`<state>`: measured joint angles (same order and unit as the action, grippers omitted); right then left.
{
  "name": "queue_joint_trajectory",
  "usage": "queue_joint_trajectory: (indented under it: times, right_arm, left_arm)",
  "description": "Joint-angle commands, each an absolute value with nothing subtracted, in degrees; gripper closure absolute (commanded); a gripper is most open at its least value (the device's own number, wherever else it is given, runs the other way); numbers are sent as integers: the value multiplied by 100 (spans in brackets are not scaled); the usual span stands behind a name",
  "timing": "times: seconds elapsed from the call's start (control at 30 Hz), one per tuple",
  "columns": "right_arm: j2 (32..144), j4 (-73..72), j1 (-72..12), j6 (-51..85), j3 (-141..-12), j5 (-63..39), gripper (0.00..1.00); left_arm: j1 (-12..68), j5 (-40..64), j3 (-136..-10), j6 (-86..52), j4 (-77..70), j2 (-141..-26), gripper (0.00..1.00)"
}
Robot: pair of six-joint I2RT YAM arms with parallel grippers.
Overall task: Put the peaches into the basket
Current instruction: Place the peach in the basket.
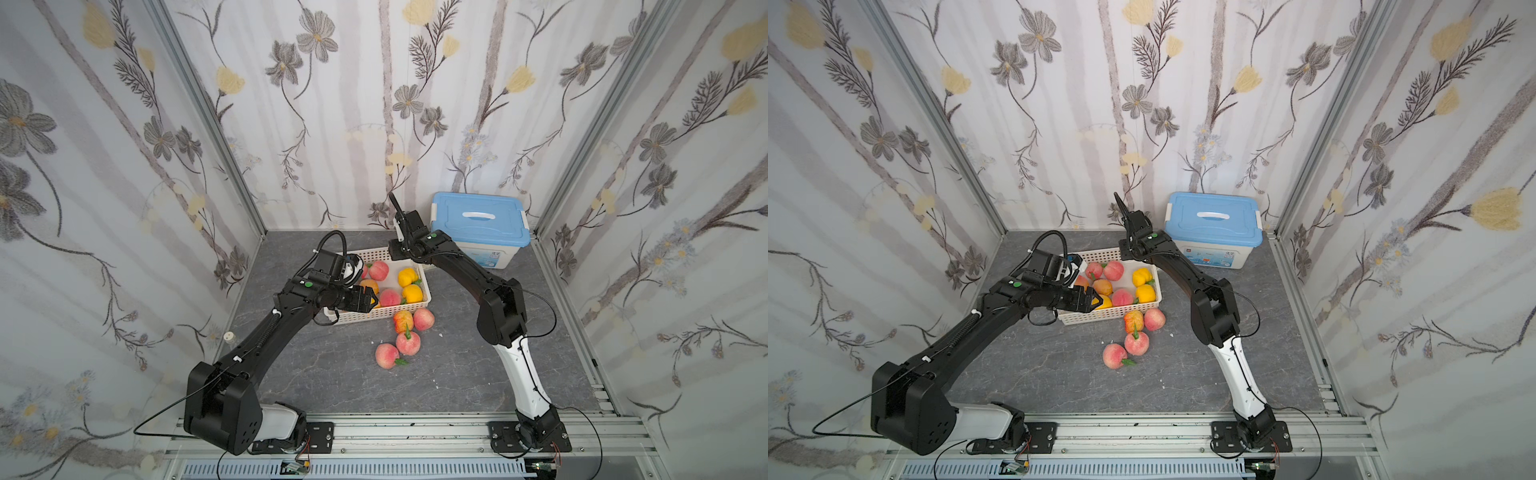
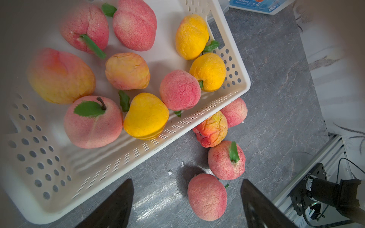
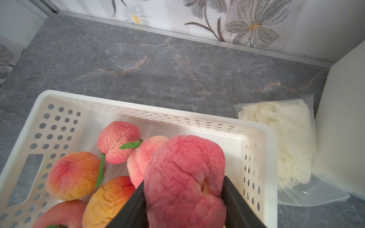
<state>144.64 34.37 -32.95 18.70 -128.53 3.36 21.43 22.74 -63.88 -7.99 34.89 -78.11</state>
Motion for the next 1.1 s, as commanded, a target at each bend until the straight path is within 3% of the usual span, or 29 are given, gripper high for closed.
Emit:
queue_joint_trajectory:
  times: [0.0,0.57,0.9,1.07]
  right_arm:
    - [14559,3528,-3267,2116,-12920,553,47]
    - [14834,3878,-3208,2579,-13157,566,41]
    - [14902,3977,-3190,2781,-13201,529,27]
    - [14880,3952,-3181,2785,-13201,484,27]
  left_arm:
    - [2136,2338,-6398,-793,3395,-7825,14]
    - [2136,2357,-6408,-805,3393,-7839,14]
    - [2131,2364,-6413,-800,3405,-7830,14]
    - [2136,2363,-6411,-803,3404,-7834,14]
